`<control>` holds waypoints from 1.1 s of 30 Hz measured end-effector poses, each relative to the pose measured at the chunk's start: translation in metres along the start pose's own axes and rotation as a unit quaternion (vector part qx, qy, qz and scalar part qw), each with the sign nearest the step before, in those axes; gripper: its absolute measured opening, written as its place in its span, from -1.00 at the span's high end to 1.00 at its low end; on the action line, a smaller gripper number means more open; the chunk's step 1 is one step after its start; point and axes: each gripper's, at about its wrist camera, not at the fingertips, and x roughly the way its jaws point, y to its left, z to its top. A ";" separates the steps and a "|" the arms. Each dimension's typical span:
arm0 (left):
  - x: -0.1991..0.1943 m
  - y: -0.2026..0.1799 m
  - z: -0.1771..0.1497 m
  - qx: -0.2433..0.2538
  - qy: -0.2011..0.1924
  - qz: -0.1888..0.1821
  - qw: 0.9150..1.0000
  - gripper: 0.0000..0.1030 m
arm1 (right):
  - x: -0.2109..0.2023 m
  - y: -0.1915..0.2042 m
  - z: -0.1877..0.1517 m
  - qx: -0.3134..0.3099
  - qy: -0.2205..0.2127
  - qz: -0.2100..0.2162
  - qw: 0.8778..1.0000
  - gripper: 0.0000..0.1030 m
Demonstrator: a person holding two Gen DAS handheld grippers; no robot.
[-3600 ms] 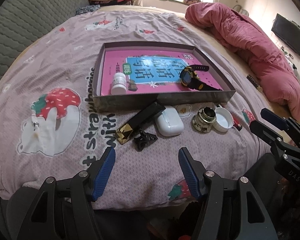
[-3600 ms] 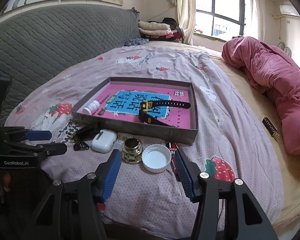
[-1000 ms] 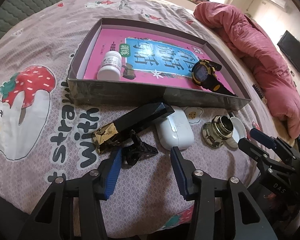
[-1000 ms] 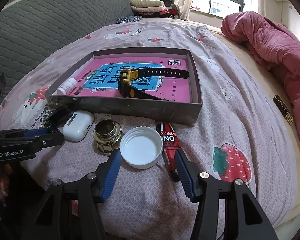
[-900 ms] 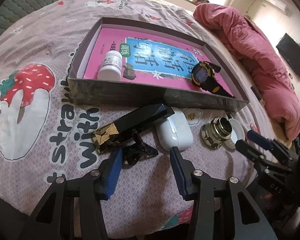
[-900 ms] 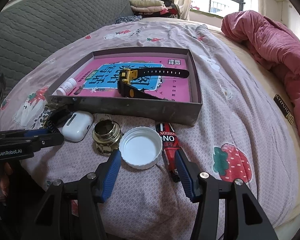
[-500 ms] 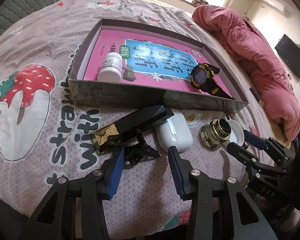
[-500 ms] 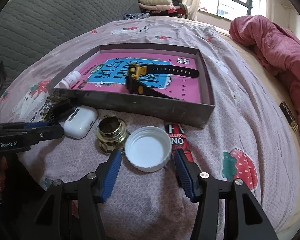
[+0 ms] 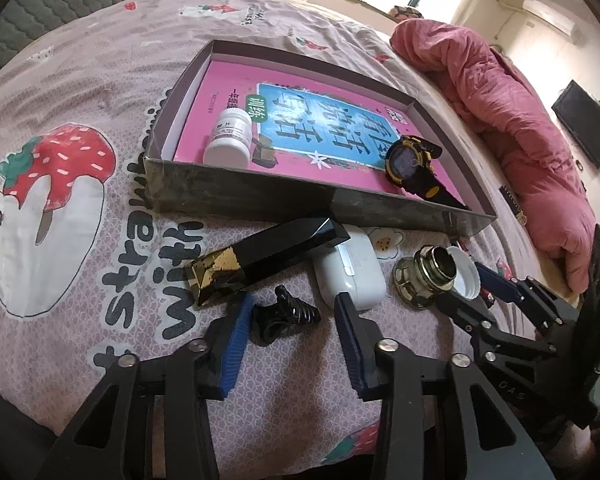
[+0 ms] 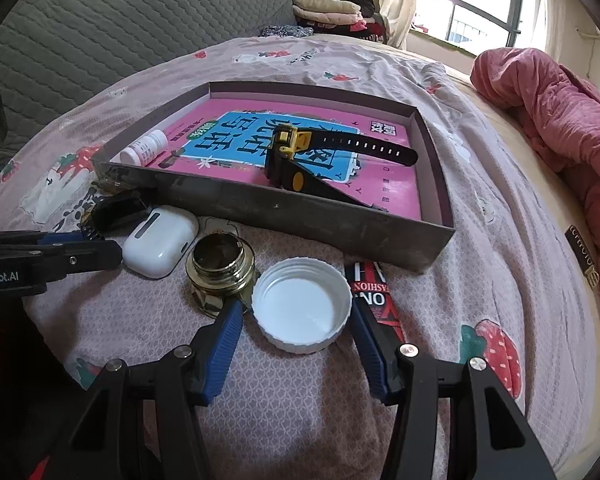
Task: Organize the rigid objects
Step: 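Grasp the black claw clip with the left tool while the right tool grasps the white bottle cap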
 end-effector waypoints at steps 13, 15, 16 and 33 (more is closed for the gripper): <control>0.003 -0.002 0.003 0.000 0.004 -0.004 1.000 0.51 | -0.003 -0.008 -0.001 0.018 -0.008 0.015 1.000 0.04; 0.003 -0.001 0.003 0.000 0.003 -0.005 1.000 0.52 | -0.006 -0.008 -0.001 0.019 -0.013 0.017 1.000 0.04; 0.003 -0.001 0.003 0.000 0.003 -0.006 1.000 0.52 | -0.008 -0.008 0.000 0.019 -0.017 0.016 1.000 0.04; -0.016 -0.006 0.002 0.014 -0.017 -0.006 1.000 0.52 | -0.032 -0.016 0.004 0.033 -0.067 0.011 0.997 0.04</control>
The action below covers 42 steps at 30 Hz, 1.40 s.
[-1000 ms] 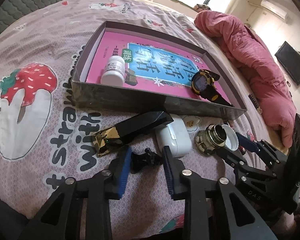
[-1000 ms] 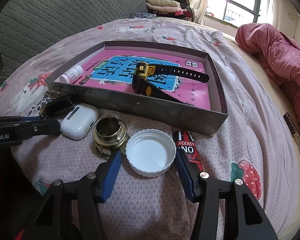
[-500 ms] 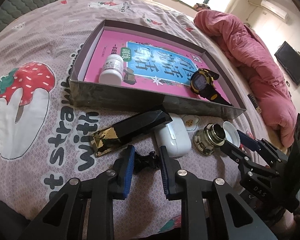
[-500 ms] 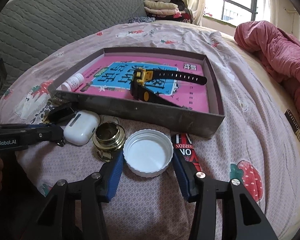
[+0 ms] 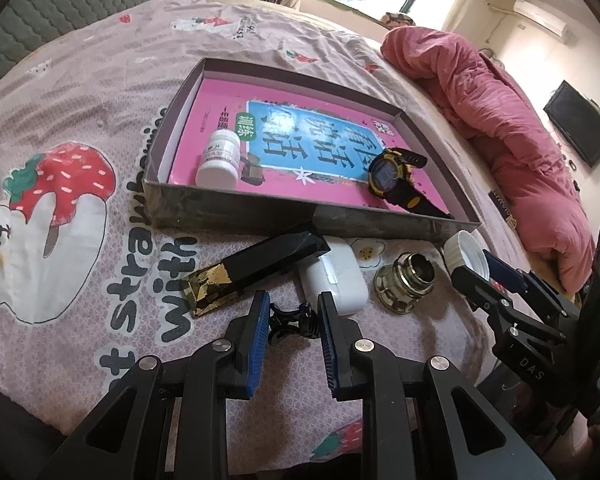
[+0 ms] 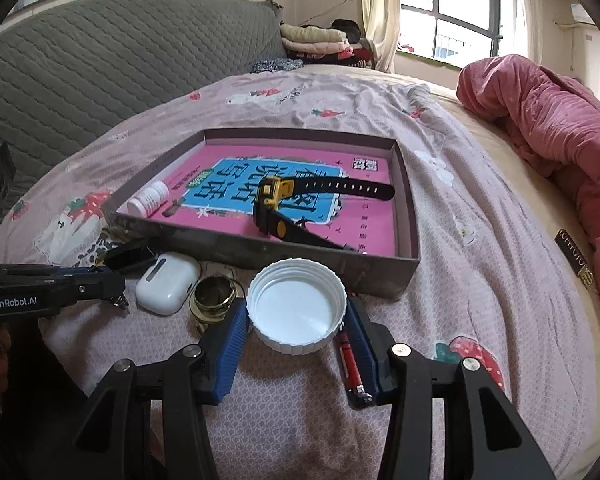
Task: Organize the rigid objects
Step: 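Grasp the black claw clip with the left tool while the right tool grasps the white bottle cap, then carry the claw clip over the pink book with the left tool while the right tool carries the cap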
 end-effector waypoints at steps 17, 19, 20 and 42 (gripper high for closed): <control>-0.024 -0.019 0.018 0.018 -0.040 0.003 0.999 0.52 | -0.017 0.000 0.010 0.008 -0.040 0.002 0.999 0.04; -0.025 -0.021 0.022 0.015 -0.044 0.005 0.999 0.52 | -0.018 -0.002 0.012 0.013 -0.043 0.004 0.999 0.04; -0.025 -0.020 0.025 0.014 -0.046 0.006 0.999 0.52 | -0.019 -0.003 0.012 0.015 -0.046 0.004 0.999 0.04; -0.014 -0.044 0.065 0.036 -0.054 0.029 0.998 0.52 | -0.014 -0.015 0.039 0.028 -0.077 -0.014 0.997 0.04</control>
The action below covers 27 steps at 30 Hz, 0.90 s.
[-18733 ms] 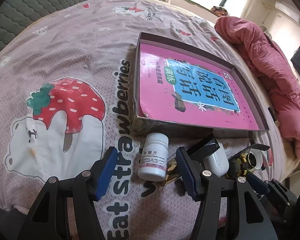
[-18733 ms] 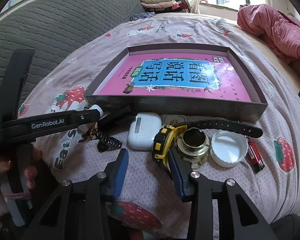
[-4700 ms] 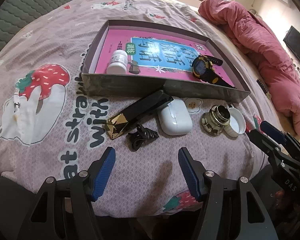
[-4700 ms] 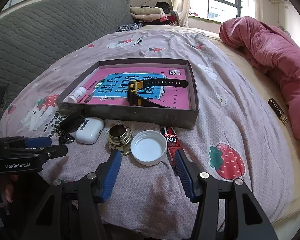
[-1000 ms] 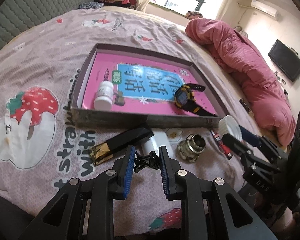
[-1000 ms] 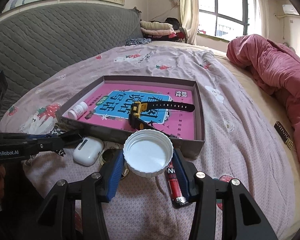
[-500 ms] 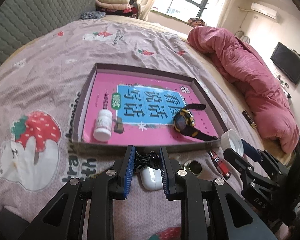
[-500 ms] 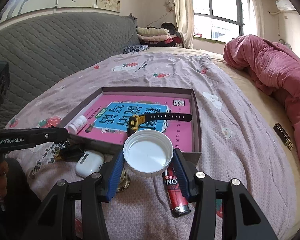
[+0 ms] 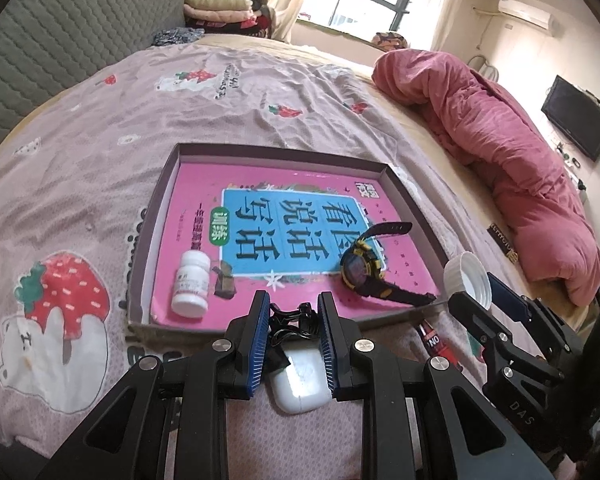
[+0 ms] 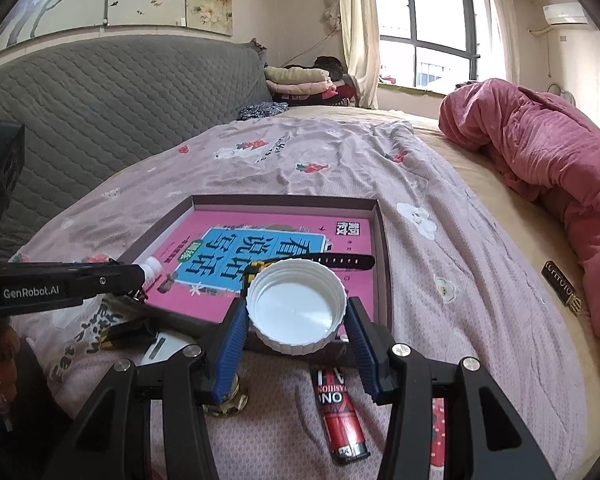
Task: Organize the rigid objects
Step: 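Carry the claw clip over the pink book with the left tool while the right tool carries the cap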
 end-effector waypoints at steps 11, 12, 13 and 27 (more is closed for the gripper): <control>0.010 -0.003 0.017 0.003 -0.002 0.007 1.000 0.52 | 0.013 -0.011 0.009 0.019 -0.006 -0.005 1.000 0.04; 0.012 -0.003 0.017 0.003 0.000 0.007 1.000 0.52 | 0.014 -0.011 0.009 0.019 -0.006 -0.005 1.000 0.04; 0.014 -0.004 0.018 0.004 0.001 0.008 1.000 0.52 | 0.014 -0.012 0.009 0.019 -0.006 -0.004 1.000 0.04; 0.034 -0.012 0.029 0.012 0.009 0.011 1.000 0.52 | 0.022 -0.020 0.013 0.022 -0.009 -0.009 1.000 0.04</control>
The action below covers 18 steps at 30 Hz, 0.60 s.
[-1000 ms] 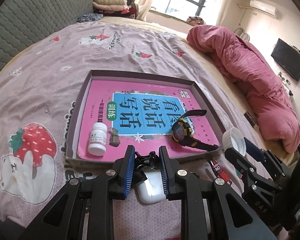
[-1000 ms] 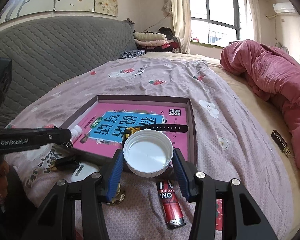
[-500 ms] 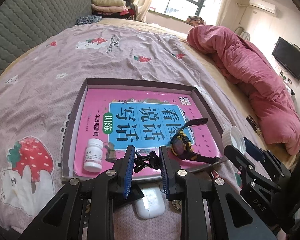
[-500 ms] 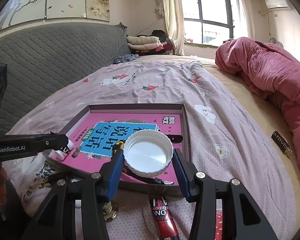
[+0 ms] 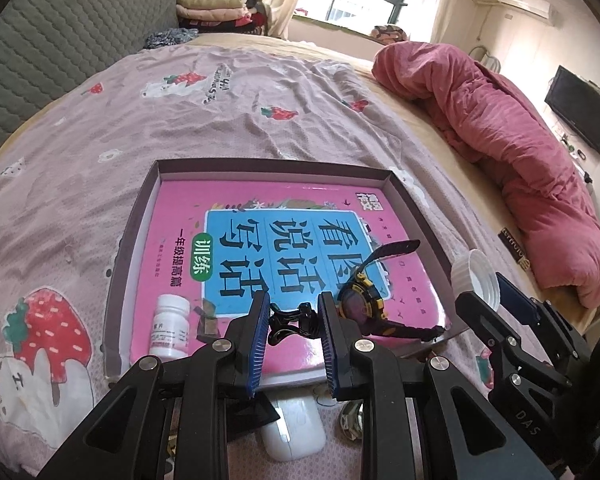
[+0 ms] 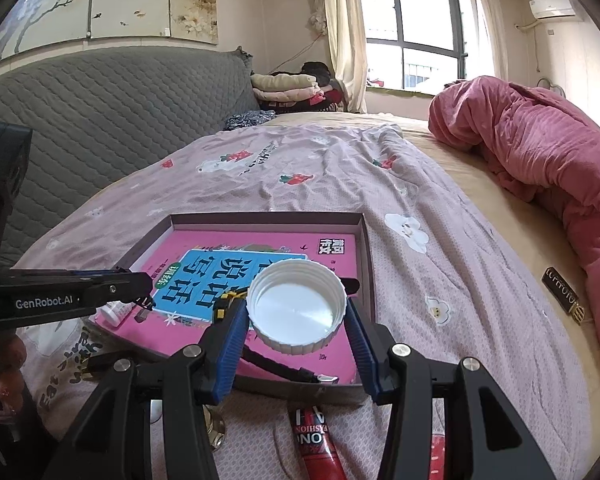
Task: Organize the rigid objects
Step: 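Carry the claw clip over the pink book with the left tool while the right tool carries the cap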
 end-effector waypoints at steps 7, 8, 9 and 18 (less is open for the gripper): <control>0.016 0.004 0.003 -0.003 0.015 0.006 1.000 0.52 | 0.007 -0.006 -0.002 0.006 0.009 -0.005 1.000 0.04; 0.019 0.005 0.003 -0.005 0.019 0.008 1.000 0.52 | 0.008 -0.007 -0.002 0.007 0.010 -0.005 1.000 0.04; 0.022 0.006 0.002 -0.007 0.021 0.009 1.000 0.52 | 0.009 -0.009 -0.002 0.008 0.012 -0.004 1.000 0.04; 0.039 0.006 -0.002 -0.005 0.037 0.015 0.999 0.52 | 0.022 -0.011 -0.004 0.010 0.028 0.006 1.000 0.04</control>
